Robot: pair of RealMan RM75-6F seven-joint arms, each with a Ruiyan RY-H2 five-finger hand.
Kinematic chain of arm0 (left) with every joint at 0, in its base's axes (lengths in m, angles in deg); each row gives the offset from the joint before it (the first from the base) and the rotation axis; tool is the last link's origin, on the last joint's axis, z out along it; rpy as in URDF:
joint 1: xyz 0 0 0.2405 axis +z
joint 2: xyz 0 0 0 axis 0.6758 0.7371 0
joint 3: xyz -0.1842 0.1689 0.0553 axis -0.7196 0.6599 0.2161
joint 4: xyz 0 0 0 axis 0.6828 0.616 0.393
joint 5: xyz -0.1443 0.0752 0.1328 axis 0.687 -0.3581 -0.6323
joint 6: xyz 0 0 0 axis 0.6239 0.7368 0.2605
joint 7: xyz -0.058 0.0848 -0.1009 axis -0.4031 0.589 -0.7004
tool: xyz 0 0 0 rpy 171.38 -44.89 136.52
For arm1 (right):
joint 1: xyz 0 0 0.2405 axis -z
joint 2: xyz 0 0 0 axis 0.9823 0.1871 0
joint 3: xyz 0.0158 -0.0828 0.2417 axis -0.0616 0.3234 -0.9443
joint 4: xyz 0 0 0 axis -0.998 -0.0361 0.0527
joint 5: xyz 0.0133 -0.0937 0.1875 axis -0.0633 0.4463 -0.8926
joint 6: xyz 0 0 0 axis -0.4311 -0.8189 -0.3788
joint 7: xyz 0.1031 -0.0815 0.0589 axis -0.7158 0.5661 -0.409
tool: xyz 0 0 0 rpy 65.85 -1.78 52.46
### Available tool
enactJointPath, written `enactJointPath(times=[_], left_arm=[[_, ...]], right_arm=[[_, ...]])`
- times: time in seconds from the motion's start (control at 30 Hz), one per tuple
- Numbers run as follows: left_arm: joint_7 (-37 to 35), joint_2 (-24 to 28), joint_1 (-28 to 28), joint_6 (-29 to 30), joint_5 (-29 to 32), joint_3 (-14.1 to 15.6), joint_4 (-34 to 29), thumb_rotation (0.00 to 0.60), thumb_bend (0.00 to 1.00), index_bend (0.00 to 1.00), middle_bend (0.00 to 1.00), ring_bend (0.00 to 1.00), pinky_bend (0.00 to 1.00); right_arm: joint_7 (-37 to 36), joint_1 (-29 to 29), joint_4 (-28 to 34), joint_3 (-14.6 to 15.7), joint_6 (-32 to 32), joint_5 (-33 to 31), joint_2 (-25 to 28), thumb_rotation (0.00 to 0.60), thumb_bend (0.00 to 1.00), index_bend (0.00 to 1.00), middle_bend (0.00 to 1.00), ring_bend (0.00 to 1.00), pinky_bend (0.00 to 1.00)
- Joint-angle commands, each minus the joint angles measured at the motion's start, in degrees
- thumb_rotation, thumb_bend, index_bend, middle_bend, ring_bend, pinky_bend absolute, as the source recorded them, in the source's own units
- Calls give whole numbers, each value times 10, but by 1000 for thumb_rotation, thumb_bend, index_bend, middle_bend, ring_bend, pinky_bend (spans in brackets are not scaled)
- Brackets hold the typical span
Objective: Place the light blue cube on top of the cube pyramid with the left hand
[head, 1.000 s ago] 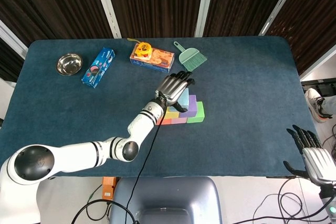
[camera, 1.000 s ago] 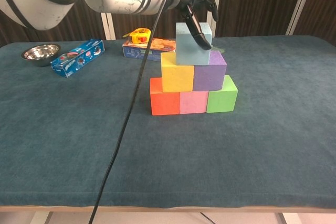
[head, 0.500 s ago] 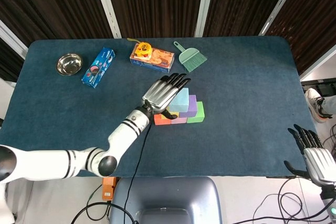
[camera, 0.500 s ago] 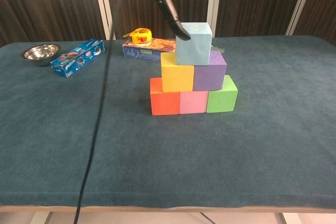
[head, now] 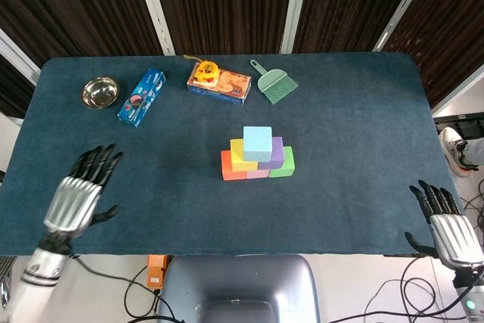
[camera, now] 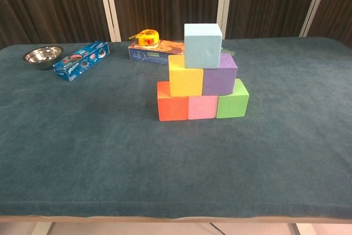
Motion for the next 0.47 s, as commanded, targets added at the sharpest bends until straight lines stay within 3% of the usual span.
enactJointPath(times=[0.03,0.23,0.47], left_arm=[[-192,-94,181,124,-43,41,226,600,0,0,0,0,137],[-165,-115,217,124,-70,19,261,600,0,0,0,0,129],[-179,-97,222,61,-91,10,247,600,0,0,0,0,129]], right_arm=[[16,-2,3,-10,3,-19,-8,600,211,0,0,0,0],[40,-5,8,-13,4,-25,-17,600,211,0,0,0,0],[43,-1,9,-9,-4,-16,-18,600,211,0,0,0,0]])
